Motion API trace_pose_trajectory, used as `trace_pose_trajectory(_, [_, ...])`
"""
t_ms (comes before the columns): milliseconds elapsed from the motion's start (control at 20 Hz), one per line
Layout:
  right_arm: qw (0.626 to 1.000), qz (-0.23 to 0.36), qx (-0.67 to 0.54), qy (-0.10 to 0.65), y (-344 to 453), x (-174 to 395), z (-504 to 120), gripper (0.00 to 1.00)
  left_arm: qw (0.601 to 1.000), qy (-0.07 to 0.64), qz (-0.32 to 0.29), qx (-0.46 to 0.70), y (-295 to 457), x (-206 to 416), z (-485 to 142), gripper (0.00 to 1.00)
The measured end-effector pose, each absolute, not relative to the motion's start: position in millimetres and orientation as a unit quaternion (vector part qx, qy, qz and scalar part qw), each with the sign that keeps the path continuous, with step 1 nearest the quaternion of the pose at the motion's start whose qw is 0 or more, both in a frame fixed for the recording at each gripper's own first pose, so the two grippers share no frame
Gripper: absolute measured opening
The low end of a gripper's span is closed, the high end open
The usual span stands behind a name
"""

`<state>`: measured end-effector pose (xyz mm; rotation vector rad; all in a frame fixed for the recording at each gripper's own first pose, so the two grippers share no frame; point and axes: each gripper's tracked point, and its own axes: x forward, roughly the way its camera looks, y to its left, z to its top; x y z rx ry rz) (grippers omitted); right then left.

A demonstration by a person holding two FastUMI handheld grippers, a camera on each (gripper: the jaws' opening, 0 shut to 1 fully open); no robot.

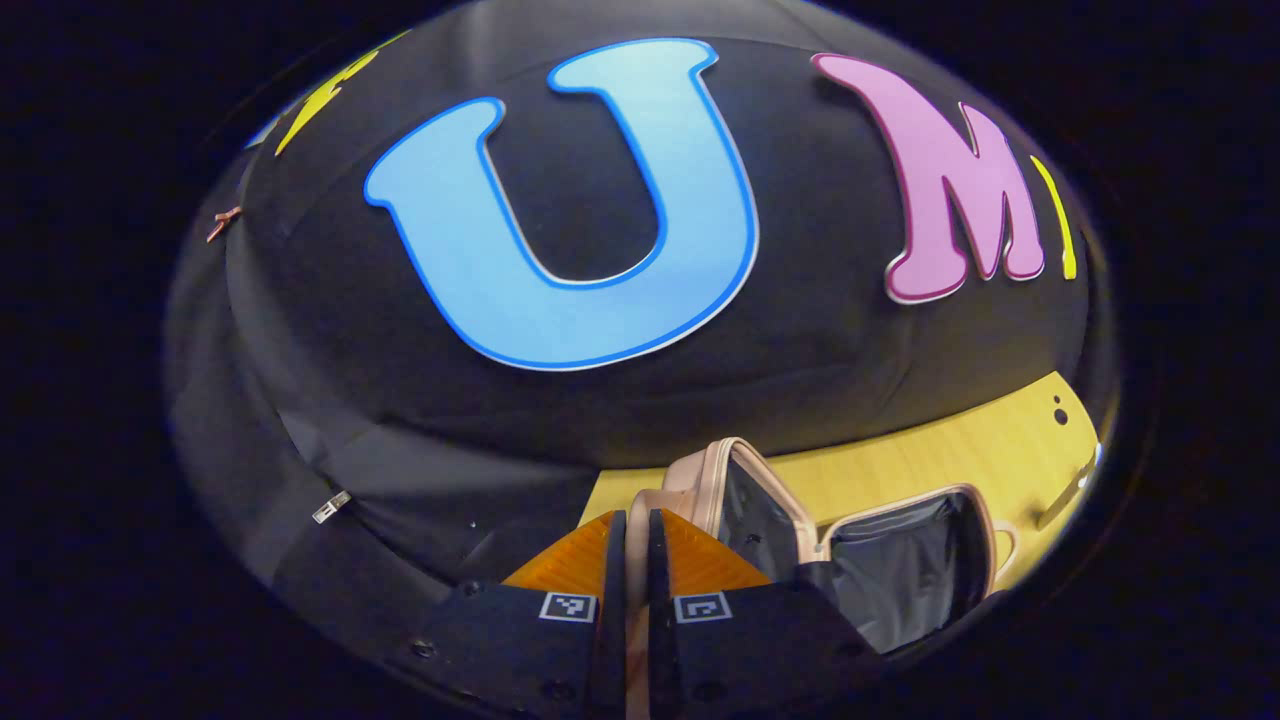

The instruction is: First open the suitcase, pack the skin care products into it, and then close the suitcase.

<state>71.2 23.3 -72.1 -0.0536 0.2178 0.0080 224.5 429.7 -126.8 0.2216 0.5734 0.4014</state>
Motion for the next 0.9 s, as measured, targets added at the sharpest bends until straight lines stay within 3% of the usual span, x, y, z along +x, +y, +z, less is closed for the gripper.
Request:
trace_pose_trajectory(250, [0.993,-0.035,-0.030,0.110,27.9,67.5,-88.4,0.94,0.911,0.334,0.211,0.119,521.0,195.4,-251.8,0.14])
trace_pose_trajectory(350, [0.993,-0.042,-0.037,0.108,32.6,64.3,-96.5,0.97,0.901,0.364,0.208,0.109,537.4,191.4,-296.5,0.14])
trace_pose_trajectory(550, [0.991,-0.059,-0.041,0.111,38.3,53.5,-109.4,0.97,0.896,0.371,0.213,0.118,556.7,196.8,-292.3,0.18])
trace_pose_trajectory(600, [0.991,-0.062,-0.037,0.113,42.1,51.2,-110.8,0.96,0.899,0.364,0.214,0.119,559.6,193.9,-291.4,0.31])
trace_pose_trajectory(650, [0.991,-0.061,-0.033,0.114,45.9,48.1,-111.1,0.97,0.902,0.356,0.216,0.118,557.7,192.7,-282.4,0.29])
trace_pose_trajectory(700, [0.991,-0.060,-0.036,0.111,49.4,45.9,-108.3,0.97,0.907,0.348,0.210,0.111,548.4,190.8,-269.9,0.37])
trace_pose_trajectory(900, [0.991,-0.069,-0.050,0.102,41.6,36.9,-96.4,0.97,0.945,0.272,0.148,0.105,464.4,192.2,-206.1,0.93])
